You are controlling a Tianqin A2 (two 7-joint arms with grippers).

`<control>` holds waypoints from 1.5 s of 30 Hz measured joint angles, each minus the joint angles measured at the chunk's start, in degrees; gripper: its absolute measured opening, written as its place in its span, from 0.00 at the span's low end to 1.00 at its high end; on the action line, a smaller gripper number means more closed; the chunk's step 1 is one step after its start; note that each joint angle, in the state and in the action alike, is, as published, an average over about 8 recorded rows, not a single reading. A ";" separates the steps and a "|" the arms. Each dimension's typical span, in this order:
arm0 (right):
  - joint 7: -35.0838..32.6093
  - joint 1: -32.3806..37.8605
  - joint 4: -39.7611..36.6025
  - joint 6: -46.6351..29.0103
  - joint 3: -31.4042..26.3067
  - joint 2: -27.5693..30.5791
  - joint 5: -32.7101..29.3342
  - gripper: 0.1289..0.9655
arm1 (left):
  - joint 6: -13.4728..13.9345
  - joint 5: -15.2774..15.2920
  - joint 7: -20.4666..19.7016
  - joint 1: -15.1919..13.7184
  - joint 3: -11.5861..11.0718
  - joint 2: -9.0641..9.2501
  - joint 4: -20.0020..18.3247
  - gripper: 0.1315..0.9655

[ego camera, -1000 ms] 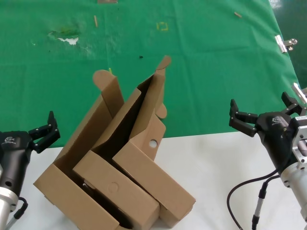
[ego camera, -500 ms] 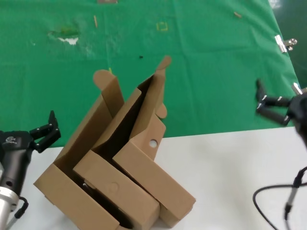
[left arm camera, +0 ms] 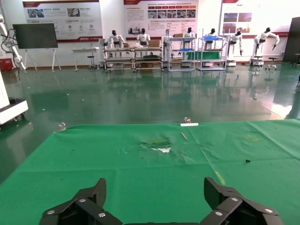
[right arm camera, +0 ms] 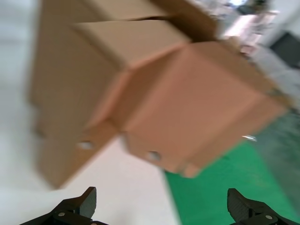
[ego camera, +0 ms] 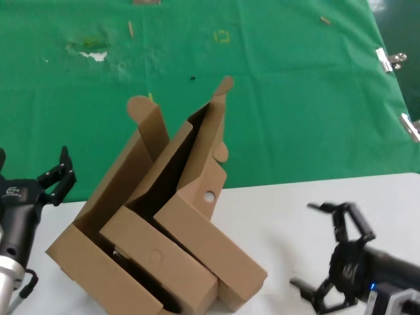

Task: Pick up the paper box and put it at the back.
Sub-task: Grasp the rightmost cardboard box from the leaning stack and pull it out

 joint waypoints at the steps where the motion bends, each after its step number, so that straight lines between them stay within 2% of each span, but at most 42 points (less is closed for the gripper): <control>1: -0.55 0.43 -0.96 -0.94 -1.16 0.75 -0.22 1.00 | 0.00 0.00 0.00 0.00 0.00 0.00 0.00 0.78; 3: -1.43 1.62 -2.85 -2.66 -3.34 1.77 -0.33 1.00 | 0.00 0.00 0.00 0.00 0.00 0.00 0.00 0.76; 11: -4.00 7.77 -8.25 -7.78 -10.41 2.03 0.92 0.99 | 0.00 0.00 0.00 0.00 0.00 0.00 0.00 0.53; 12: -4.20 8.49 -8.63 -8.28 -11.20 1.91 1.05 0.99 | 0.00 0.00 0.00 0.00 0.00 0.00 0.00 0.53; 20: -5.08 12.84 -10.80 -11.67 -16.38 1.46 1.70 0.94 | 0.00 0.00 -0.01 0.00 0.00 0.00 0.00 0.28; 24: -5.38 14.17 -11.63 -12.64 -18.02 1.27 2.04 0.88 | 0.00 0.00 -0.01 0.00 0.00 0.00 0.00 0.28; 30: -5.94 14.51 -11.66 -13.59 -19.17 1.37 3.07 0.86 | 0.00 0.01 -0.01 0.00 0.00 0.00 0.00 0.16; 38: -6.07 13.29 -10.77 -12.36 -19.34 1.80 3.43 0.67 | 0.00 0.01 -0.01 0.00 0.00 0.00 0.00 0.06; 39: -6.14 13.04 -10.69 -12.13 -19.25 1.83 3.51 0.67 | 0.00 0.01 -0.01 0.00 0.00 0.00 0.00 0.05; 45: -7.18 11.43 -10.57 -11.45 -17.95 1.37 5.19 0.47 | 0.00 0.01 -0.01 0.00 0.00 0.00 0.00 0.02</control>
